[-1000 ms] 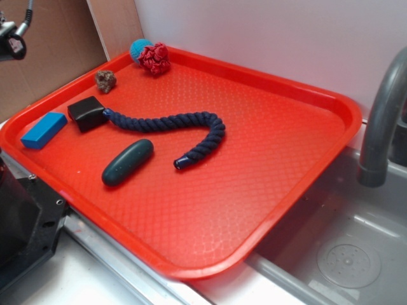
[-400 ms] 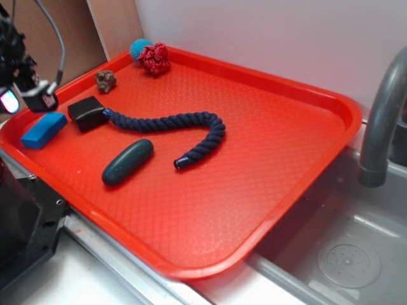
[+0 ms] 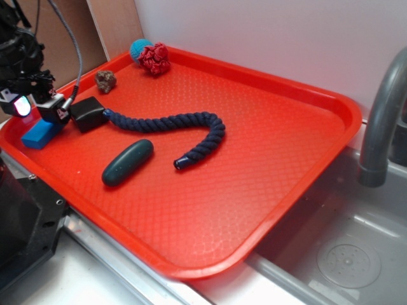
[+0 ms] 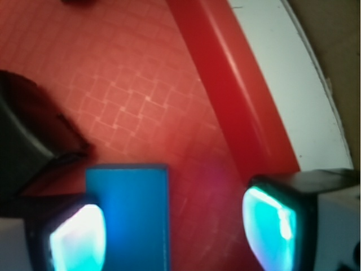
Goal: Grab the blue block.
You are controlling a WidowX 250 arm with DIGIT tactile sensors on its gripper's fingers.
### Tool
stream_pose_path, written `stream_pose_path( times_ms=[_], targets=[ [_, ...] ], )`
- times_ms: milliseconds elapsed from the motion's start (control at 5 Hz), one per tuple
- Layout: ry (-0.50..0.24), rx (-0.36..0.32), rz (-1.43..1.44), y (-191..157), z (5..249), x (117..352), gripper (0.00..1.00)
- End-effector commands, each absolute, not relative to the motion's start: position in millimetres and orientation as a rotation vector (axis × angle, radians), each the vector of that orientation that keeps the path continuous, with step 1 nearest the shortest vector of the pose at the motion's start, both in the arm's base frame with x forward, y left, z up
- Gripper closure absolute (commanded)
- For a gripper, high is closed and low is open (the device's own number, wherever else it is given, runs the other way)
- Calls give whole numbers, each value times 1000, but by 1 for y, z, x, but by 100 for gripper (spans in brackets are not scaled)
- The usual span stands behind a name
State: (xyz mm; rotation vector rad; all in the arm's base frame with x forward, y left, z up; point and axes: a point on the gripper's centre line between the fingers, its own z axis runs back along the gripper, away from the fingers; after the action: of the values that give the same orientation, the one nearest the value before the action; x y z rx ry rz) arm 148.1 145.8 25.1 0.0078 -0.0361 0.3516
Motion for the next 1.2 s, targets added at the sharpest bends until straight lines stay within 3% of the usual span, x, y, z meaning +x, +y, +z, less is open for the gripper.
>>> stream_pose_path(
  times_ms=[0,200,400,600,800,1000],
  targets=[
    [59,52,354,120,1,145,0],
    [56,5,332,108,8,140,0],
    [106,-55,384,104,13,135,100],
    [176,-149,534,108,20,128,100],
    [142,-164,530,110,32,127,100],
    [97,-171,503,114,59,124,100]
  ],
)
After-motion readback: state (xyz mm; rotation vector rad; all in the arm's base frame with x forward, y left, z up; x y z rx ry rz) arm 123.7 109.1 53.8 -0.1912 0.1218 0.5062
